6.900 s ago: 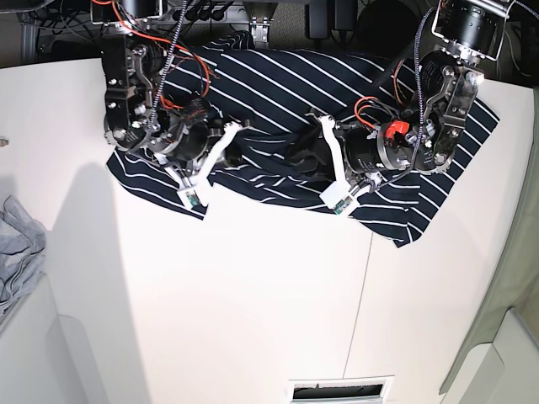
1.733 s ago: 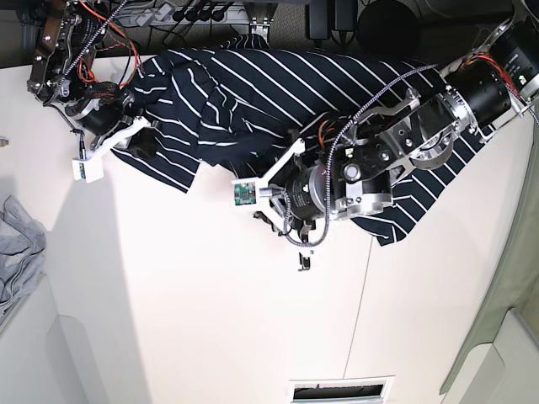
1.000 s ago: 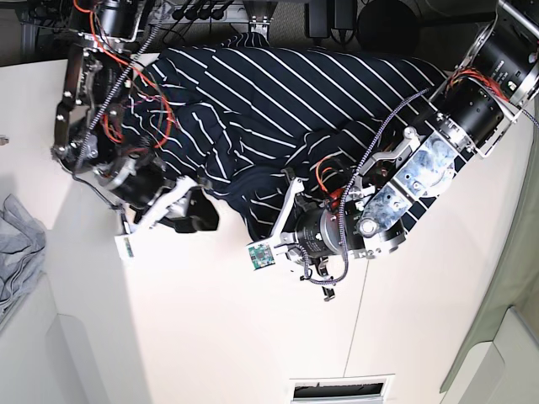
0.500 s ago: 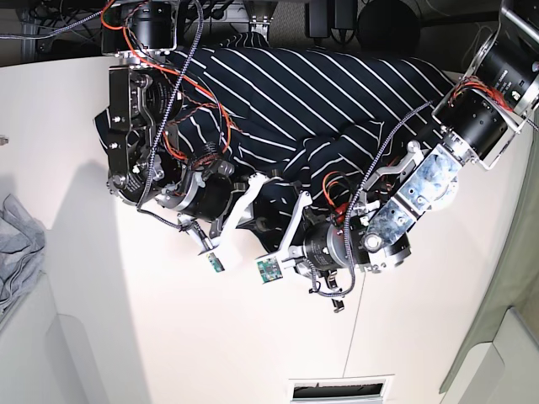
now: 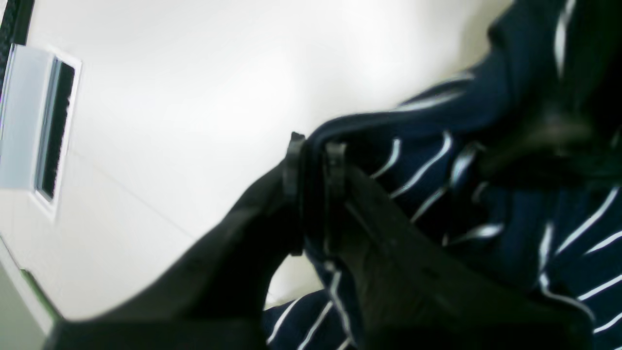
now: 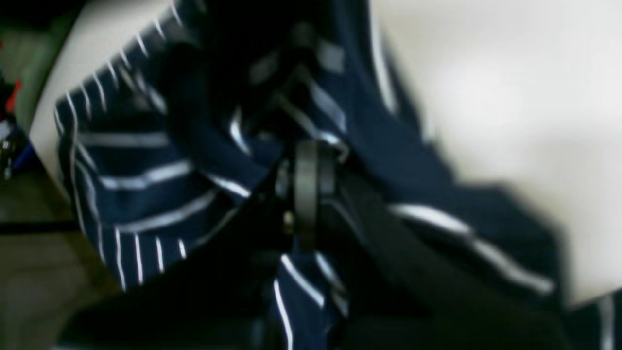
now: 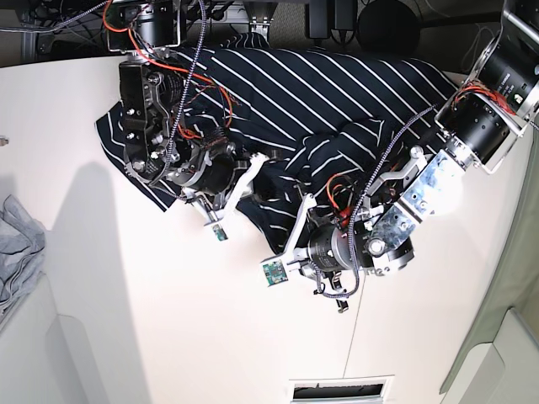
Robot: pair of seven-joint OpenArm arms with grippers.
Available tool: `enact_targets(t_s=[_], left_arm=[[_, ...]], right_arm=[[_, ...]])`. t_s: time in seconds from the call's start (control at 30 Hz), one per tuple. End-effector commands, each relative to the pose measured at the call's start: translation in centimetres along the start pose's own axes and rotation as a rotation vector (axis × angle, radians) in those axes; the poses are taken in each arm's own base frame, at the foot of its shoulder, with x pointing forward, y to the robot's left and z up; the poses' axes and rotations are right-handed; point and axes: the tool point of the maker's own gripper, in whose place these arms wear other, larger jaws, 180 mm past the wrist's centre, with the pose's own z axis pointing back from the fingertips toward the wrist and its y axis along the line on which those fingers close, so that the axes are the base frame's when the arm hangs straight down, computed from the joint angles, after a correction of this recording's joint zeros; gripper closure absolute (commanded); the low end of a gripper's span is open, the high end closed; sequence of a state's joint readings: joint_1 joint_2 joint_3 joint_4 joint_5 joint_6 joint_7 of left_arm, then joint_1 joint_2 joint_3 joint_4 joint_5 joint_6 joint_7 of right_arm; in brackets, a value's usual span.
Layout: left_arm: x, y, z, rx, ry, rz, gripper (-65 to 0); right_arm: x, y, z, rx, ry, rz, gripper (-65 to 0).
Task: Layout the t-shirt on the table in an organized manner, then fold the t-shirt properly
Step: 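Bring both grippers together over the shirt and grasp the fabric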
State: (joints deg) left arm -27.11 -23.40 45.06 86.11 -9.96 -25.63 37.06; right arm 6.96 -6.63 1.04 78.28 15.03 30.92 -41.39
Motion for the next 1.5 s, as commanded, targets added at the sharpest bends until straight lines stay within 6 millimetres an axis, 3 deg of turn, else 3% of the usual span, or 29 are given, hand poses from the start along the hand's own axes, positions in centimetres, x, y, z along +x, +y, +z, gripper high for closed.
enact_targets(t_s=[0.0, 0.27, 0.47, 0.73, 0.9, 1.0, 1.17, 1.37, 1.47], left_arm=[[1.9, 2.4, 0.7, 0.055, -0.05, -0.018, -5.9], [2.5, 4.0, 1.1, 0.084, -0.047, -0.032, -5.9], [2.3, 4.0, 1.1, 0.083, -0.035, -0.032, -5.9], [2.2, 3.0, 1.0, 0.03, -0.033, -0.004, -5.9], [1.5, 2.1, 0.9, -0.012, -0.003, 0.039, -5.9], [1.2, 0.0, 0.8, -0.095, -0.005, 0.083, -5.9], [0.3, -6.0, 0.5, -0.261, -0.033, 0.127, -5.9], [0.3, -12.7, 0.2, -0.382, -0.069, 0.198, -5.9], [1.0, -15.1, 0.2, -0.424, -0.095, 0.232, -5.9]], right_arm=[[1.4, 0.0, 0.3, 0.006, -0.037, 0.019, 0.0], [-1.2, -2.3, 2.0, -0.018, 0.022, 0.002, 0.0], [-1.0, -2.7, 2.4, -0.015, 0.013, -0.007, 0.0], [3.0, -2.1, 3.3, -0.002, -0.095, 0.033, 0.0], [6.1, -4.1, 4.1, -0.081, -0.143, 0.088, 0.0], [8.4, -6.0, 5.2, -0.137, -0.203, 0.063, 0.0], [10.5, -8.3, 5.4, -0.159, -0.242, 0.012, 0.0], [11.2, -9.0, 3.4, -0.118, -0.216, -0.043, 0.0], [12.0, -7.4, 2.7, -0.009, -0.239, -0.095, 0.0]])
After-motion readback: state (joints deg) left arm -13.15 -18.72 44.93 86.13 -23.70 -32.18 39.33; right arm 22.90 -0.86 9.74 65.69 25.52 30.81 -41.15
